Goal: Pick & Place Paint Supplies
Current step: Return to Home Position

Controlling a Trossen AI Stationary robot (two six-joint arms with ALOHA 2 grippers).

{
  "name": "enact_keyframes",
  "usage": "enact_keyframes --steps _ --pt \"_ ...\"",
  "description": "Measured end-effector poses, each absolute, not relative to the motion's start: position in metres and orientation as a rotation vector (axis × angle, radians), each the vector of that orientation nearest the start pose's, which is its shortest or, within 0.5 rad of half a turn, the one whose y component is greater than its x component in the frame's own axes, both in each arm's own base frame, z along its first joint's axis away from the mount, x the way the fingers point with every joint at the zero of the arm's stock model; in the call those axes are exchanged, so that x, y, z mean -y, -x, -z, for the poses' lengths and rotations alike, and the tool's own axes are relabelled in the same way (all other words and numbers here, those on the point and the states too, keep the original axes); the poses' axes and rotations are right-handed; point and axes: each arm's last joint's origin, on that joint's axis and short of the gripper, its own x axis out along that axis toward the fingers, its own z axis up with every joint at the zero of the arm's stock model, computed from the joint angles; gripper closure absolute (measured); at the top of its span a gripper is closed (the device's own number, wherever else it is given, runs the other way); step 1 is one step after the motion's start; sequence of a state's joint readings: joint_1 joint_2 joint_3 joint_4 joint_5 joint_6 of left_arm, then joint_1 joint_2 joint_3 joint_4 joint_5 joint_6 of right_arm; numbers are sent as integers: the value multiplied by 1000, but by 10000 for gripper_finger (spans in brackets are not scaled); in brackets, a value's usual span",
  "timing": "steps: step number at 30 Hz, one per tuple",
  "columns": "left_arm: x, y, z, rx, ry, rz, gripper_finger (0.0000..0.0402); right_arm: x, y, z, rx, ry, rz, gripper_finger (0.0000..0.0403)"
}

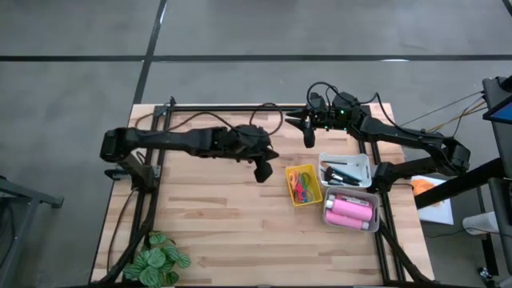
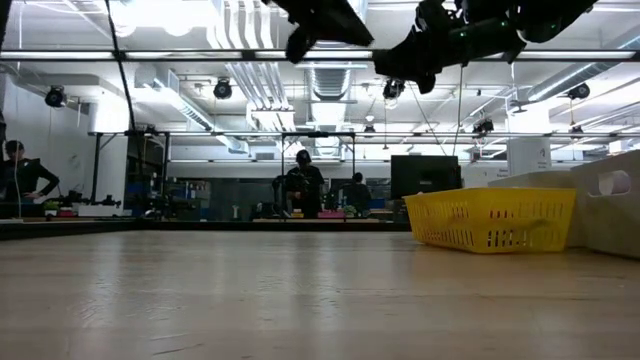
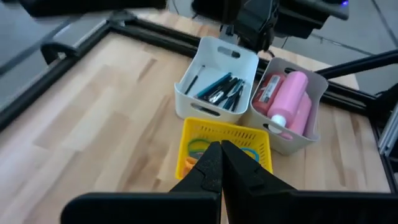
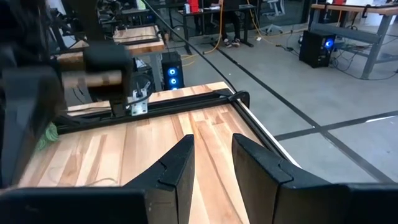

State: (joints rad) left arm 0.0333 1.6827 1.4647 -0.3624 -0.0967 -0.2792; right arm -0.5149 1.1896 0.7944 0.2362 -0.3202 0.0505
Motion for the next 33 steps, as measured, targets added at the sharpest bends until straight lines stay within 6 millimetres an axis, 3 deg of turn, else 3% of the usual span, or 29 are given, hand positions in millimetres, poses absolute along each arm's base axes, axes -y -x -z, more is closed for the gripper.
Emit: enact_keyframes --steps 6,11,27,33 --pt "-15 -354 -346 -533 176 -183 401 123 -235 -295 -140 -115 198 296" --pt "-15 -322 -348 -466 156 -187 401 123 -235 -295 -140 -116 198 296" --pt "-10 -175 -289 -40 176 -156 401 123 -235 -295 -139 -116 198 296" --pt "-8 -136 -266 53 168 -148 401 123 -235 -295 -140 -116 198 296"
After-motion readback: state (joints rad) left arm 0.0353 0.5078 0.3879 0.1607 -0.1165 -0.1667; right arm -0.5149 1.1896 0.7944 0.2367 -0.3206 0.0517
